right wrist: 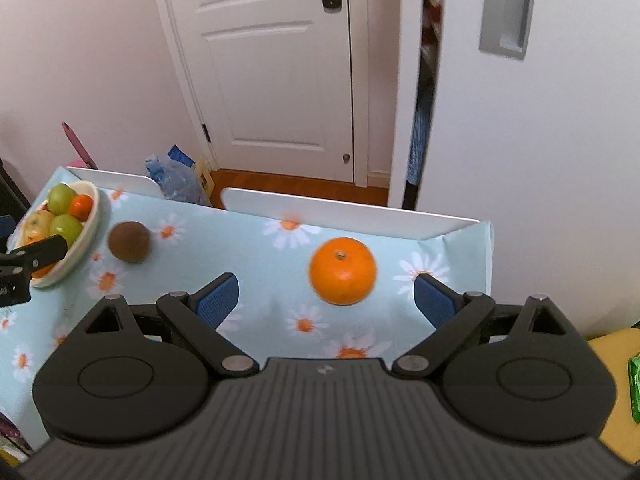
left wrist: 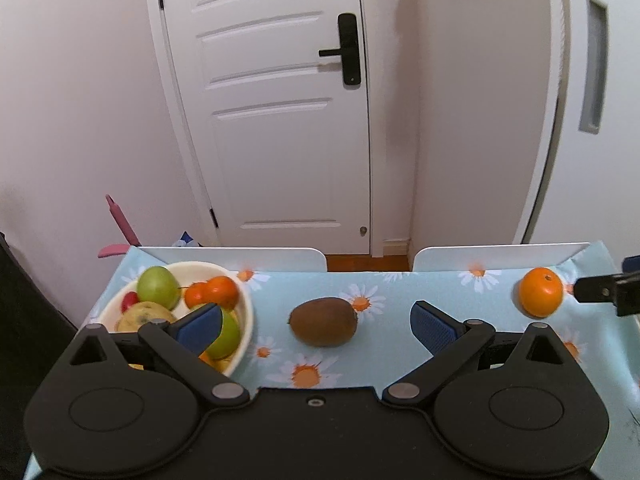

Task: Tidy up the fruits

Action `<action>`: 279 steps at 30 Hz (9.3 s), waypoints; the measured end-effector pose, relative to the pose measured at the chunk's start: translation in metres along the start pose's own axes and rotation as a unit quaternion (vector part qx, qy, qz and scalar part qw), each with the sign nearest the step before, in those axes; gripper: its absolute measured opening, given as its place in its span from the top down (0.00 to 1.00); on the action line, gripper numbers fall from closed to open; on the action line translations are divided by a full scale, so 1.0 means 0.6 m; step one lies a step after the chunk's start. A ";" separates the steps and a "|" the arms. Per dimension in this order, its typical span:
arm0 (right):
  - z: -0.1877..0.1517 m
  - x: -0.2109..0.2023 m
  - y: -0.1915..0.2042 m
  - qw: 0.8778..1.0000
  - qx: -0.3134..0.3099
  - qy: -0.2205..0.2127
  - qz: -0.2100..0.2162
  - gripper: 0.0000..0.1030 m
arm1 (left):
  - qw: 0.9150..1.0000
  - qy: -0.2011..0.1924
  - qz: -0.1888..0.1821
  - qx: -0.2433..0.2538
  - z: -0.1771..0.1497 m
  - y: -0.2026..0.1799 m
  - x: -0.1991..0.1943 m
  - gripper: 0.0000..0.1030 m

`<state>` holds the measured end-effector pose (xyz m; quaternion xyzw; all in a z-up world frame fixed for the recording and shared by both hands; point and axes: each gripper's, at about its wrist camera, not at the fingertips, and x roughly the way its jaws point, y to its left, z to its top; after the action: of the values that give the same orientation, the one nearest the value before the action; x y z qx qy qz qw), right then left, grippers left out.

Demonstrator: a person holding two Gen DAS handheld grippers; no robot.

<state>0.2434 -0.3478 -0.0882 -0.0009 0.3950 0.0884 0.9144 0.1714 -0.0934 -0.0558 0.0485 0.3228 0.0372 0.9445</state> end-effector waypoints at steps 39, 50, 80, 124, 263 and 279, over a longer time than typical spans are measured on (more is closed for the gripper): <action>-0.012 0.149 -0.023 1.000 -0.004 0.019 0.022 0.15 | 0.998 0.065 0.021 -0.002 -0.038 -0.022 0.203 0.35; -0.006 0.152 -0.014 0.999 -0.023 0.018 0.019 0.28 | 0.998 0.062 0.013 -0.002 -0.045 -0.020 0.177 0.35; 0.055 -0.032 0.227 0.992 -0.080 -0.030 0.092 0.29 | 0.999 -0.009 0.007 -0.034 0.003 0.114 -0.052 0.36; 0.111 0.111 0.578 0.995 -0.060 -0.011 0.074 0.29 | 0.989 0.039 -0.073 0.119 -0.088 0.389 0.088 0.31; -0.109 -0.274 0.307 0.990 0.059 -0.067 -0.106 0.00 | 0.997 -0.037 -0.065 0.024 -0.054 0.211 -0.252 0.00; -0.108 -0.275 0.308 0.990 0.059 -0.066 -0.107 0.00 | 0.997 -0.041 -0.064 0.026 -0.054 0.213 -0.248 0.00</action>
<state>0.0556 -0.1972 -0.0011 0.0166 0.3357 -0.0336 0.9412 0.0294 0.0206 0.0237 0.0537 0.2872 -0.0336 0.9558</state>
